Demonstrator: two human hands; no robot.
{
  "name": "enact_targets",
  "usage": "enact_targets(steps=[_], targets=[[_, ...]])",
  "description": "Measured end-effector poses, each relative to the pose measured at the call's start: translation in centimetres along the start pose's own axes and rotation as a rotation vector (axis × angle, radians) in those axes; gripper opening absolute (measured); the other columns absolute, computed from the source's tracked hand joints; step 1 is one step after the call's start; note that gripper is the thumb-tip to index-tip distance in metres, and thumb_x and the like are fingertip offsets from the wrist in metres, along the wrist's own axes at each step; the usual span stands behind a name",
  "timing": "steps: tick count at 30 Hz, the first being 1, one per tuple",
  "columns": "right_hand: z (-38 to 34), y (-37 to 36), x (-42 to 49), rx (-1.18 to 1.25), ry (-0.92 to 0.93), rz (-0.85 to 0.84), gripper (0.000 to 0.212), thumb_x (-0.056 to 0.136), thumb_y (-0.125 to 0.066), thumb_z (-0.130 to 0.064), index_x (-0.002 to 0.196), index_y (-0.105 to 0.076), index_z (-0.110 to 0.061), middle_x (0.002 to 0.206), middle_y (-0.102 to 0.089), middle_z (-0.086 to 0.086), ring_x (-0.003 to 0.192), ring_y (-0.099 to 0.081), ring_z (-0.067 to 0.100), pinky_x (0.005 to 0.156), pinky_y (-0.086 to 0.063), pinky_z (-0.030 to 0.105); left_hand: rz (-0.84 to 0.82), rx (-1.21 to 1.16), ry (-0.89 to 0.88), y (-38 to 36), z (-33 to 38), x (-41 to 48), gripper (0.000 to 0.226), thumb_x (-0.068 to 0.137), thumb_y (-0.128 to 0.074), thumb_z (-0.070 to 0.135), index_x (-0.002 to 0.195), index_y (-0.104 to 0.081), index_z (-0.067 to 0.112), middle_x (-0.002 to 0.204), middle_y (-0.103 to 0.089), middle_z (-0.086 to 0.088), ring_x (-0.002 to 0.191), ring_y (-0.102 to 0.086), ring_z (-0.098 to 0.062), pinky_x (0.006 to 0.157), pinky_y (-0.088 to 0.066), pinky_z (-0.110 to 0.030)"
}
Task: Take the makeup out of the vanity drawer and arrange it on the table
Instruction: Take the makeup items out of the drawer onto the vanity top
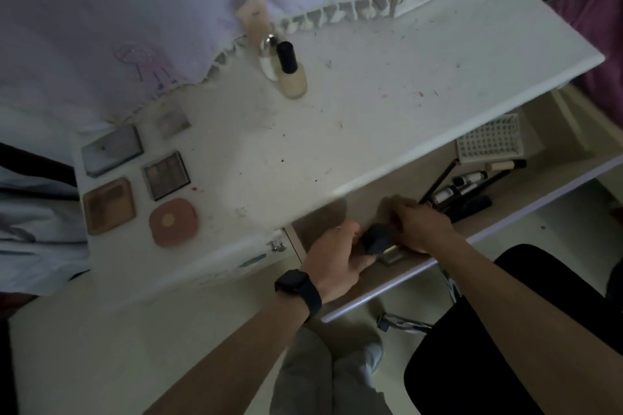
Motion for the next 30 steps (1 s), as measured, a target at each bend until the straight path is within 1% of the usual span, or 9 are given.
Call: enact_targets(steps=[4,7,9,12,15,18,20,24,30], targets=[[-0.5,-0.3,0.2,0.077,-0.001,-0.055,0.077,0.087,-0.071,-0.050,0.147,-0.034,-0.019,0.139,-0.053,0.014,0.119,-0.057,0.035,0.096,-0.051,0.044,0.195,-0.300,-0.042,6.9,3.6,-0.2,0.035,0.088,-0.074,0.031,0.109,-0.048,0.038,0.100,-0.064,0.023,0.092,-0.061,0.008,0.075,-0.050,-0.010],[-0.5,-0.2,-0.1,0.175,-0.026,-0.057,0.087,0.084,-0.075,-0.049,0.151,-0.031,-0.016,0.135,-0.058,0.014,0.118,-0.059,0.034,0.097,-0.051,0.043,0.387,-0.411,-0.042,12.2,4.7,1.2,0.037,0.088,-0.075,0.023,0.102,-0.046,0.040,0.099,-0.061,0.024,0.089,-0.060,0.012,0.070,-0.046,-0.005],[-0.5,0.1,-0.4,0.213,-0.026,-0.011,0.076,0.091,-0.069,-0.038,0.153,-0.030,-0.015,0.133,-0.061,0.015,0.117,-0.060,0.034,0.093,-0.050,0.038,0.492,-0.427,-0.044,14.8,4.5,2.4,0.033,0.088,-0.074,0.018,0.104,-0.048,0.030,0.099,-0.061,0.022,0.085,-0.061,0.012,0.070,-0.046,-0.004],[-0.6,1.8,-1.6,0.380,0.010,0.166,0.046,0.095,-0.065,-0.037,0.135,-0.054,-0.018,0.121,-0.069,0.006,0.108,-0.065,0.028,0.082,-0.048,0.030,0.597,-0.400,-0.039,17.0,3.3,3.8,0.033,0.088,-0.073,0.012,0.110,-0.049,0.021,0.099,-0.061,0.023,0.083,-0.061,0.014,0.073,-0.047,-0.005],[-0.5,3.2,-4.0,0.682,0.001,0.299,0.018,0.090,-0.072,-0.043,0.103,-0.061,-0.038,0.091,-0.065,-0.023,0.084,-0.060,-0.002,0.069,-0.044,0.014,0.661,-0.394,-0.006,18.0,1.8,5.1,0.036,0.089,-0.072,0.009,0.117,-0.050,0.017,0.105,-0.064,0.015,0.095,-0.064,0.001,0.083,-0.051,-0.016],[-1.0,3.4,-6.6,0.896,-0.004,0.370,0.016,0.088,-0.075,-0.034,0.096,-0.062,-0.038,0.087,-0.063,-0.026,0.076,-0.062,-0.010,0.059,-0.043,0.005,0.667,-0.398,-0.002,18.1,1.1,6.2,0.037,0.089,-0.071,0.007,0.119,-0.051,0.016,0.109,-0.065,0.008,0.102,-0.066,-0.013,0.088,-0.055,-0.025],[-1.3,3.2,-8.0,1.038,-0.012,0.396,0.015,0.087,-0.077,-0.032,0.099,-0.068,-0.033,0.087,-0.069,-0.022,0.080,-0.063,-0.014,0.063,-0.044,0.002,0.670,-0.407,-0.003,18.1,0.9,6.7,0.036,0.089,-0.071,0.009,0.118,-0.051,0.018,0.108,-0.065,0.010,0.099,-0.066,-0.008,0.088,-0.055,-0.026],[-2.4,3.2,-9.8,1.287,0.008,0.414,0.017,0.085,-0.078,-0.028,0.101,-0.073,-0.030,0.089,-0.074,-0.020,0.082,-0.069,-0.003,0.064,-0.050,0.008,0.642,-0.415,-0.003,18.1,1.0,7.6,0.038,0.089,-0.071,0.008,0.121,-0.052,0.018,0.103,-0.061,0.021,0.092,-0.062,0.010,0.093,-0.054,-0.030],[-4.2,4.6,-9.8,1.475,0.016,0.381,0.015,0.086,-0.076,-0.028,0.094,-0.075,-0.040,0.088,-0.076,-0.013,0.080,-0.072,0.004,0.061,-0.052,0.013,0.721,-0.409,0.015,17.4,1.3,4.5,0.058,0.082,-0.080,0.024,0.129,-0.046,0.020,0.120,-0.059,0.006,0.102,-0.060,-0.007,0.084,-0.051,-0.020]])
Point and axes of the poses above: each hand's wrist, its own x-axis towards the middle knuckle, its own y-axis out of the back of the hand, z = x × y, the point moved 8 cm from there along x, towards the middle knuckle
